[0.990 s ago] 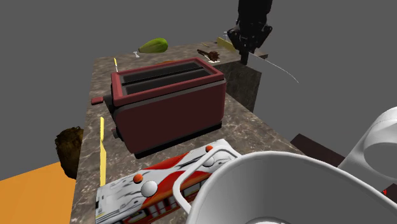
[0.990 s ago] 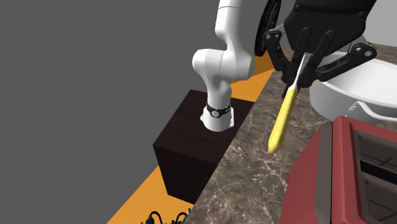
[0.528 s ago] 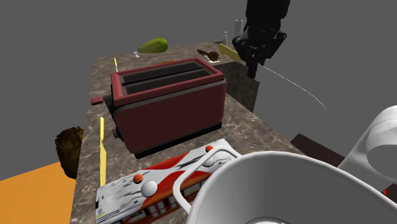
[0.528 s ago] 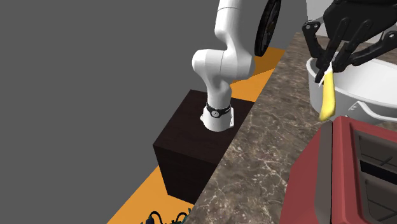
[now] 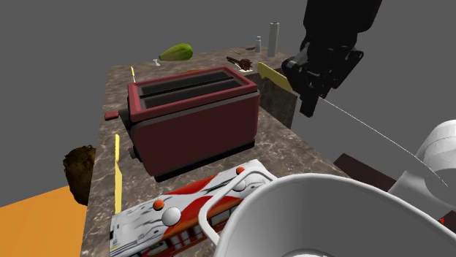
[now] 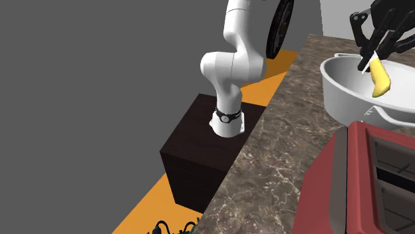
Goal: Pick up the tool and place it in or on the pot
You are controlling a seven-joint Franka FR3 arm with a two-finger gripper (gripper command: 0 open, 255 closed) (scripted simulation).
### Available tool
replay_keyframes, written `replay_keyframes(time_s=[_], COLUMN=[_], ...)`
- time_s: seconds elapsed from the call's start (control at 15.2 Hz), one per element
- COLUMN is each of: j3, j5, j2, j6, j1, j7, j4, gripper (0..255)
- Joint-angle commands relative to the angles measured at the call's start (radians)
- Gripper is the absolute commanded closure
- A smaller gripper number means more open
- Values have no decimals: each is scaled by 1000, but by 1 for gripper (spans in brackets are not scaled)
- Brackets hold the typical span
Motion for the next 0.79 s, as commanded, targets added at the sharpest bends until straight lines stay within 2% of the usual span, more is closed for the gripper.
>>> replay_keyframes(time_s=[0.0, 0.4, 0.73], j3=[37, 150, 261], j5=[26, 94, 143], j2=[-10, -21, -4], j6=[-6, -30, -43], j1=[12, 36, 35], j7=[48, 191, 316], j4=[8, 64, 140], gripper=[255, 255, 255])
